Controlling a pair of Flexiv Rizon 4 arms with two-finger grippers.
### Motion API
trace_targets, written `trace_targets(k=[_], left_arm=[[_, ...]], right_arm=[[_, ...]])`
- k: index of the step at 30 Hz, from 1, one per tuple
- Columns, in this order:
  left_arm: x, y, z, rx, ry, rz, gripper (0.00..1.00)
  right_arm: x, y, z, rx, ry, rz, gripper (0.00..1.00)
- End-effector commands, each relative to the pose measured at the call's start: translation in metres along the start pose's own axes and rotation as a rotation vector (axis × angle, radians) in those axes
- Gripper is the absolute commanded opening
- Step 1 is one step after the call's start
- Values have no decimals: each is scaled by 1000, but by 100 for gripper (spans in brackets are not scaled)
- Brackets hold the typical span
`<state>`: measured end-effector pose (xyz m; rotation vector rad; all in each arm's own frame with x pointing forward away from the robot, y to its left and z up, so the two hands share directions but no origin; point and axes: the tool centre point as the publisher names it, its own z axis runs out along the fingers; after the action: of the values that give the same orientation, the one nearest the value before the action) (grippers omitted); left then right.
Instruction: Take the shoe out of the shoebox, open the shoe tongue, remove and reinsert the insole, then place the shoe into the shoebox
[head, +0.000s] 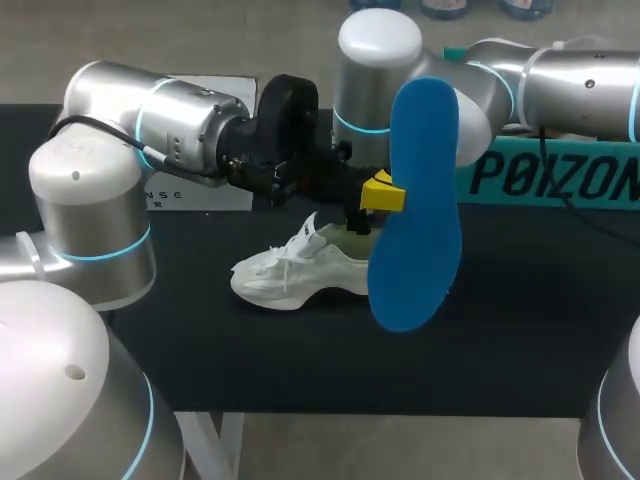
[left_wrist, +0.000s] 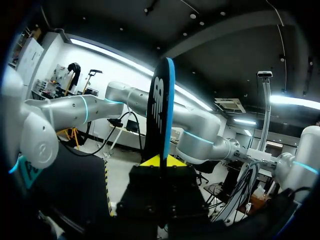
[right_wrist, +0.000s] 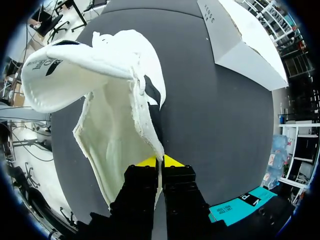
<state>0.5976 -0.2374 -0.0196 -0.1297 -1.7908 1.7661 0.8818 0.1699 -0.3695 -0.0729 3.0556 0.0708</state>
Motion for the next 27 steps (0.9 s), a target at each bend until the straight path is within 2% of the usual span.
trace_targets(k=[1,4,7,10,12,16,18,22,27], left_arm=[[0,1,1,3,-2,1,0],[0,1,1,3,-2,1,0],[0,1,1,3,-2,1,0],[0,1,1,3,-2,1,0],[0,1,1,3,-2,1,0],[0,1,1,3,-2,1,0],[0,1,1,3,-2,1,0],[0,1,1,3,-2,1,0],[0,1,1,3,-2,1,0]], right_arm=[[0,-1,0,-2,-1,0,0],[0,-1,0,-2,-1,0,0],[1,0,-17,-37,-15,182,0],[-2,-4,-39,-76,-57,531,0],[1,-9,-45,-127,-60,674,0],[7,-9,-54,-148,-52,901,0],[10,-6,-58,-189,-50,983,0],[17,-2,-62,-220,-42,1140,0],[32,-7,-67,-271,-31,1325,0]])
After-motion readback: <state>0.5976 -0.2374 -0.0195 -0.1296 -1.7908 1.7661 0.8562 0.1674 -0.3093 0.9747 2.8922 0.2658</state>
